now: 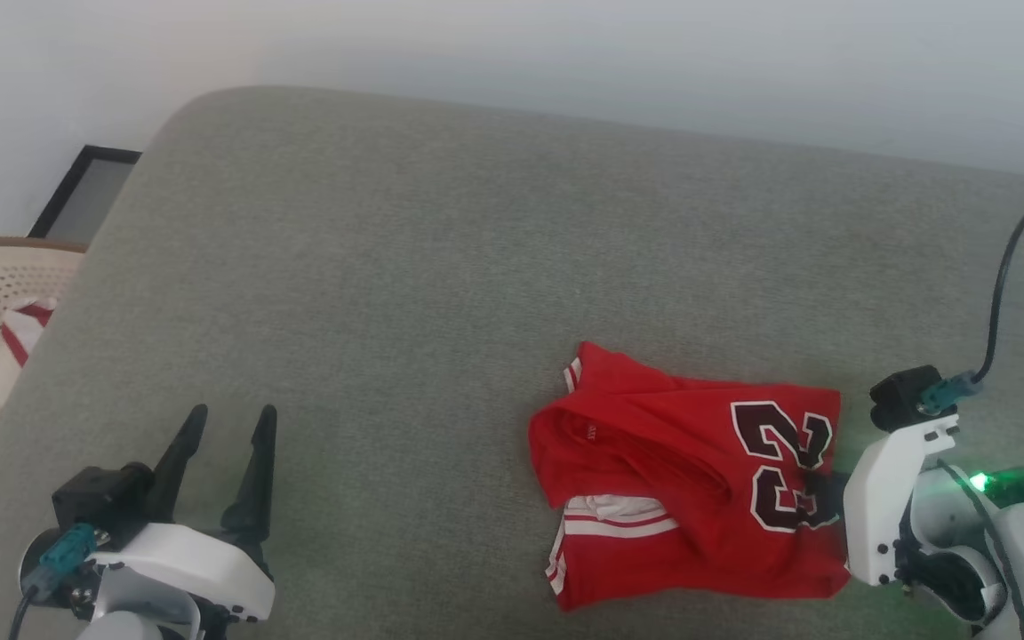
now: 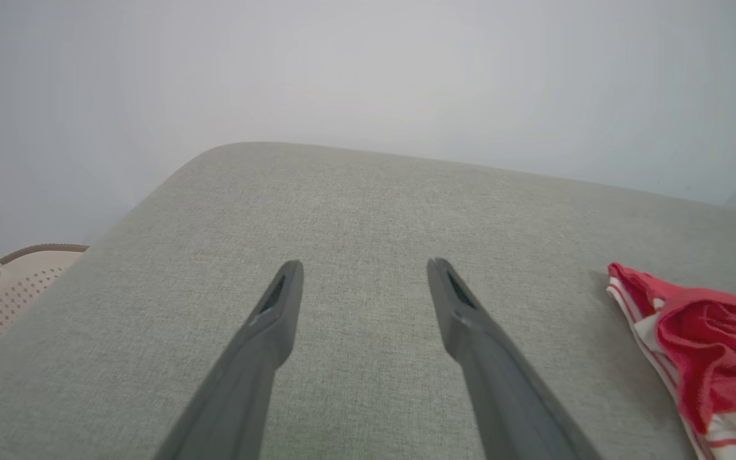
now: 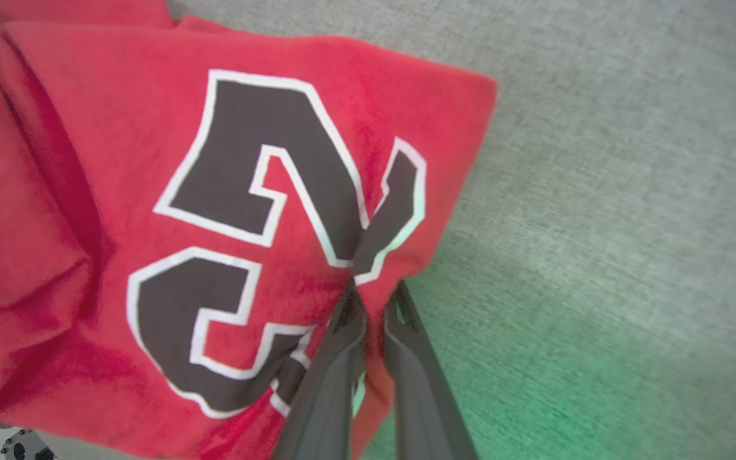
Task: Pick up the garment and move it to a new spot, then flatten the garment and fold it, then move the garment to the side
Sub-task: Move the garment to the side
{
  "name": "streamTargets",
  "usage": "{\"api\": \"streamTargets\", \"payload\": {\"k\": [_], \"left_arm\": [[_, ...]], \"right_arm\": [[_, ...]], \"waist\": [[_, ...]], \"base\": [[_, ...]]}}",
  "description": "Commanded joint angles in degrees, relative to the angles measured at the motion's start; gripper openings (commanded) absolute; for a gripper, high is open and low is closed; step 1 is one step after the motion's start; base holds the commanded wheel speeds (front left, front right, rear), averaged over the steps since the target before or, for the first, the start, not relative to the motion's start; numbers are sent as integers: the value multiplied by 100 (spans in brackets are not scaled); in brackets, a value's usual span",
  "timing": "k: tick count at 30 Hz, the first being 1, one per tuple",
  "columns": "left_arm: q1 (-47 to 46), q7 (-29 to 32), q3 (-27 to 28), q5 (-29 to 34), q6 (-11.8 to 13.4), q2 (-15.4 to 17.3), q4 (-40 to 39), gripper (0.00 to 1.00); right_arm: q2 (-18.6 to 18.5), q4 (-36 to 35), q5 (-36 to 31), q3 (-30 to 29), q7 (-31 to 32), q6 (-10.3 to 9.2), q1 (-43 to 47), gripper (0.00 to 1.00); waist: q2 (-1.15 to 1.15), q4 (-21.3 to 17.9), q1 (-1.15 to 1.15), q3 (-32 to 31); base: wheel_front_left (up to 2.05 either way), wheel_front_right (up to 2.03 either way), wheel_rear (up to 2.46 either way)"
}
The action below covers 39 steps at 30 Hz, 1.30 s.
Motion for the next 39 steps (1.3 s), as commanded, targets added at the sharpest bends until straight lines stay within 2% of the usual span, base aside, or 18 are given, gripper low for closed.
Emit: {"api": "streamTargets", "payload": {"k": [1,9,19,32,39], "left_arm": [[-106,-41,27,57,-6,10,7,100],[-252,-50,54,144,-58,24,-40,100],[-820,-25,-146,307,-216,-52,139,100],[-2025,62,-558,637,-549,-216,595,100],[-2575,131,-772,837,-669,-326,769,100]], "right_arm": [[-88,47,-95,-79,5,-27,-8,0],[-398,-238,-304,-405,42,-21,-310,0],[-842,-104,-478,-735,-94,-20,-950,0],[-1459,748,-828,-817,-921,-21,-2203,0],[-1576,1542,-1209,-708,-1670,-21,-2929,0]], "waist": [[0,-73,0,-4],[0,-509,0,115],[0,-1183,0,416],[0,-2067,0,980],[0,-2450,0,1312]], "base": [[0,0,0],[0,0,0],[0,0,0],[0,0,0],[0,0,0]]}}
